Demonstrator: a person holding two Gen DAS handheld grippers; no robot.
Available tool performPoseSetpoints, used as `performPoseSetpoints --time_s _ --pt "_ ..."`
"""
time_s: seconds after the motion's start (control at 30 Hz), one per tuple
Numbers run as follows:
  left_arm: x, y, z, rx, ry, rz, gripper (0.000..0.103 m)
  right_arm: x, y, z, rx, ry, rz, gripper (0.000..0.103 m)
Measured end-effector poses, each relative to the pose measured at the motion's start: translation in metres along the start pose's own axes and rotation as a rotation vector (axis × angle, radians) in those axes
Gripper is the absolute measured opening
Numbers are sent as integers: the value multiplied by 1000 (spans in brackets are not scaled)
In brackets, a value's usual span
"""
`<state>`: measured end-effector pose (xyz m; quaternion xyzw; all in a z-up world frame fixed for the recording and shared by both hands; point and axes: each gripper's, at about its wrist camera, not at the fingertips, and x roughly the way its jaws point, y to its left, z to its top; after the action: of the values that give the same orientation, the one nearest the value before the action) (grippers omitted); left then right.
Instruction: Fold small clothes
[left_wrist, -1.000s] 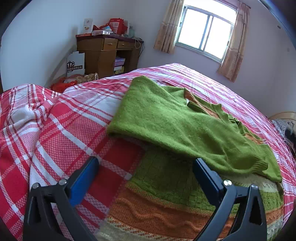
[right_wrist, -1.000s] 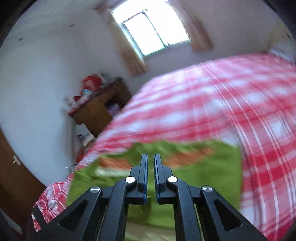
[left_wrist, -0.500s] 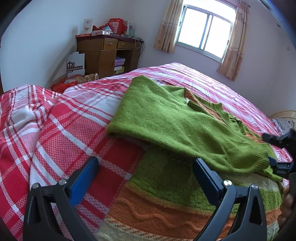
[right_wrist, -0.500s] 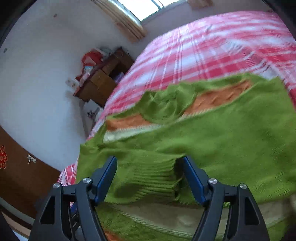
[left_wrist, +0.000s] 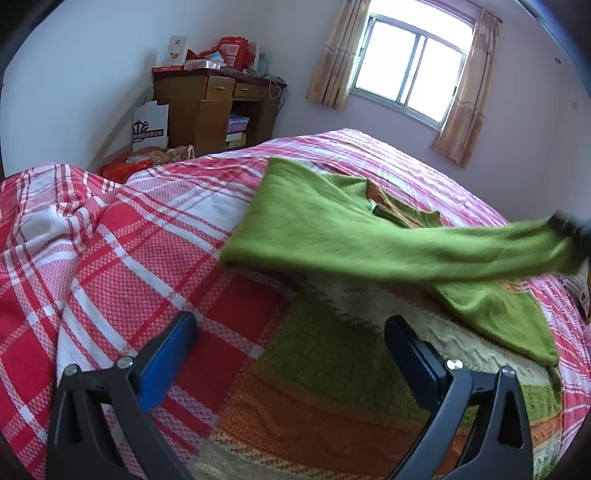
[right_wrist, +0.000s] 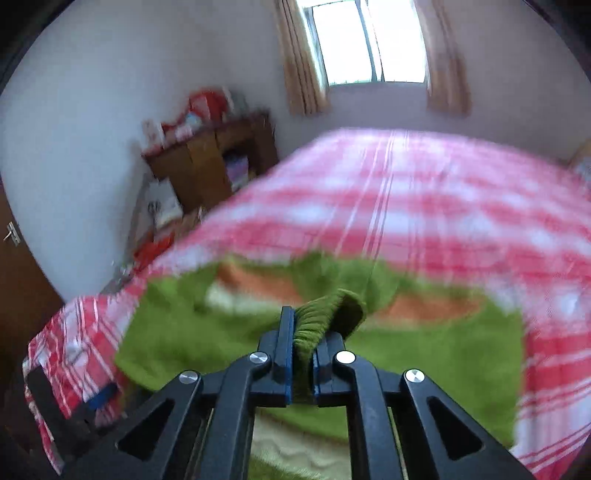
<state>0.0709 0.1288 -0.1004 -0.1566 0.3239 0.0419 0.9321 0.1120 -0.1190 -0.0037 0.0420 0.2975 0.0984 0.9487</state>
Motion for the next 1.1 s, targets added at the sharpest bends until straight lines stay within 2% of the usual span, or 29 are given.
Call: performPoseSetpoints --time_s 0.1,0.17,0.23,0.3,0.37,0.47,0.53,0.67,0.73,0.93,0.97,1.03,1.07,1.1 --pt "0 0 0 -2 0 -2 103 -25 -12 22 -23 -103 -79 3" --pt "1 -1 0 -2 -1 -1 103 -34 -26 28 -28 -130 -132 2" --pt "1 -1 0 -1 -1 -1 103 -35 -44 26 -7 -111 -156 2" --pt "1 -1 0 -1 -1 0 103 -30 -67 17 56 -52 -106 2" --pt "1 -2 0 2 0 4 103 -23 -86 0 180 -19 -9 3" --pt "1 -2 1 4 1 8 103 -6 -93 -23 321 32 122 3" --pt "1 -2 0 3 1 7 103 20 -88 -40 385 128 219 3" --pt "1 -2 0 1 -1 5 103 53 -63 -62 315 263 186 4" --pt "1 -2 0 1 -2 5 103 61 -54 -71 313 307 209 4" --pt "1 -3 0 0 -2 3 103 38 -51 -77 330 247 230 5" --pt "1 -3 0 -1 -3 2 103 34 -51 -77 331 237 244 9" --pt "1 -3 0 -3 -4 -1 103 27 -46 -78 301 210 242 48" --pt "0 -2 0 -2 -3 0 103 23 -40 -77 260 179 228 81" --pt "0 -3 0 -2 -3 0 103 18 -36 -75 223 150 206 84"
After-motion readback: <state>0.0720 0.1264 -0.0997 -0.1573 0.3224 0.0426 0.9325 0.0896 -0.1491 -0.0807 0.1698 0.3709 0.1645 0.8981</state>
